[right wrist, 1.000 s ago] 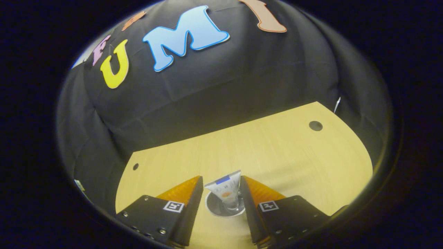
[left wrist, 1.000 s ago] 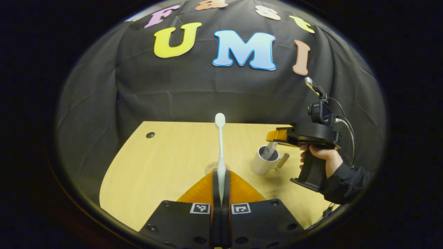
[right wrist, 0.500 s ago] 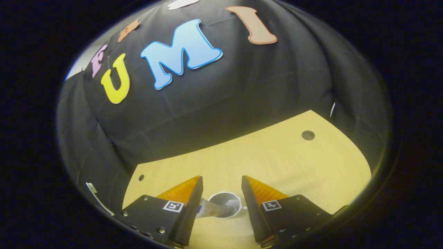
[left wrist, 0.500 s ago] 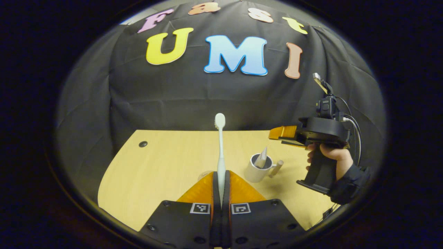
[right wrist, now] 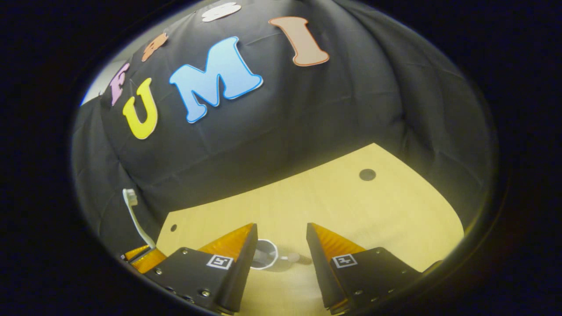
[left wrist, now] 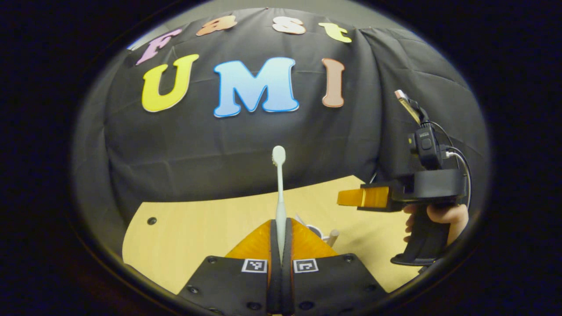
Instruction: Put the toothbrush and toothpaste on the desktop into the cup, then pick up the cup and place it on the coaster on the desktop.
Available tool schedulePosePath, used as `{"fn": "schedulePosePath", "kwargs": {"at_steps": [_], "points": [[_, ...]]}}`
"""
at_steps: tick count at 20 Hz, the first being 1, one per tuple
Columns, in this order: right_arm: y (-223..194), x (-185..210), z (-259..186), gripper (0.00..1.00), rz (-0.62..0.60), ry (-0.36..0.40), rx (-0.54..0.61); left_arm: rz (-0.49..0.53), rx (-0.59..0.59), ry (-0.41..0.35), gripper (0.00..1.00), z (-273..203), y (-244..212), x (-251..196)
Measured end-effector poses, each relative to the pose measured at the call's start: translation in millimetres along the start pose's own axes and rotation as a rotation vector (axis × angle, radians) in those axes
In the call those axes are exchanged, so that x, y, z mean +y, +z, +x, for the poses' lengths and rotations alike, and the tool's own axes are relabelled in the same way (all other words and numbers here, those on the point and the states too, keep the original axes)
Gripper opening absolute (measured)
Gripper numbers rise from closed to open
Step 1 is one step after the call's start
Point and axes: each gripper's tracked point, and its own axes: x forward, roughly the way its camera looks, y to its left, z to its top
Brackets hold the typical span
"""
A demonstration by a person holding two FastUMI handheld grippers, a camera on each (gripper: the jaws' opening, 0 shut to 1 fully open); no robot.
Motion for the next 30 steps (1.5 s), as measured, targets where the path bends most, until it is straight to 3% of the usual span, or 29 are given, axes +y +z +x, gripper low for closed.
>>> {"fn": "schedulePosePath", "kwargs": {"at_steps": [6,9,20,26,30], "points": [[0,-61,-22,0.67,0.054,-0.092,-0.011,0.003,-0.01,-0.117,0.07,47,-3,-59],[3,-89,-30,0.67,0.069,-0.131,-0.012,0.002,-0.004,-0.133,0.07,70,-12,-71],[-7,-127,-32,0.67,0.065,-0.17,0.029,0.027,0.009,-0.007,0.08,142,-45,-45],[-16,-127,-33,0.67,0.049,-0.167,0.048,0.074,-0.017,0.051,0.08,138,-56,-43],[-19,-124,-36,0.67,0.048,-0.156,0.045,0.043,-0.021,0.066,0.13,131,-56,-40]]}}
